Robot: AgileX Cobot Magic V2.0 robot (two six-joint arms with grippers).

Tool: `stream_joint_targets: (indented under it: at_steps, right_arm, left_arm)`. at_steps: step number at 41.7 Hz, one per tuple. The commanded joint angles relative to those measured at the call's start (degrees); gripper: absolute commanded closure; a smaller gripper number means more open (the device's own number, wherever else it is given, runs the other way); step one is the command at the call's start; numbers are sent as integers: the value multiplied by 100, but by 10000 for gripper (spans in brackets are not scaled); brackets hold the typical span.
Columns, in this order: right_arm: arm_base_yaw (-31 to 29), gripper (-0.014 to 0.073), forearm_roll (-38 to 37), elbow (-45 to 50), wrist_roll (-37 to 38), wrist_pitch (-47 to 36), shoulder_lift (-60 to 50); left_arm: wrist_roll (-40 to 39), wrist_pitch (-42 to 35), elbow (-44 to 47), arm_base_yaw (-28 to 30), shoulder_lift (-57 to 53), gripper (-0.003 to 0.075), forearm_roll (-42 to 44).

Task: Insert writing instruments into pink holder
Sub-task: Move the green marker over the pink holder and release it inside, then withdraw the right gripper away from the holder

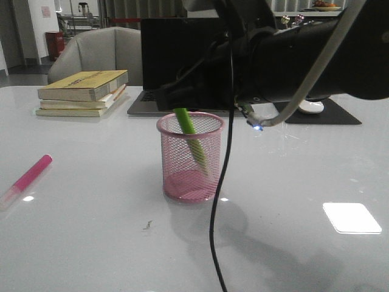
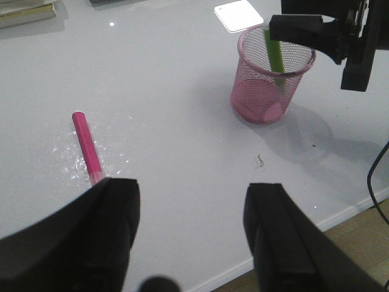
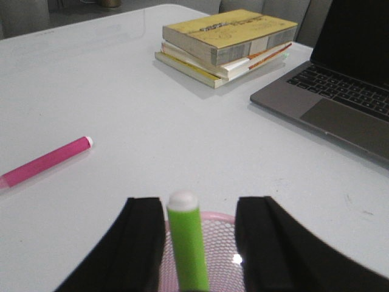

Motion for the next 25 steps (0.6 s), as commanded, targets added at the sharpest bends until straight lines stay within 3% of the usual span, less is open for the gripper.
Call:
stream_joint_targets:
  at_steps: [1,5,10,25]
  right_arm:
    - [-14,130,-21,-152,-57,-383,-269]
    - [-21,130,-21,-158,-57,-227,-539]
    - [-21,131,-21,-189,-57,605,-1189]
    - [-21,151,-16,-183,-57,5156,-3876]
  left_arm:
    - [-37,-424,-158,-43,29,287,-50]
    - [-37,-424,-158,-43,29,287,-50]
    - [-37,-424,-158,-43,29,287,-50]
    - [-37,-424,-158,-43,29,287,-50]
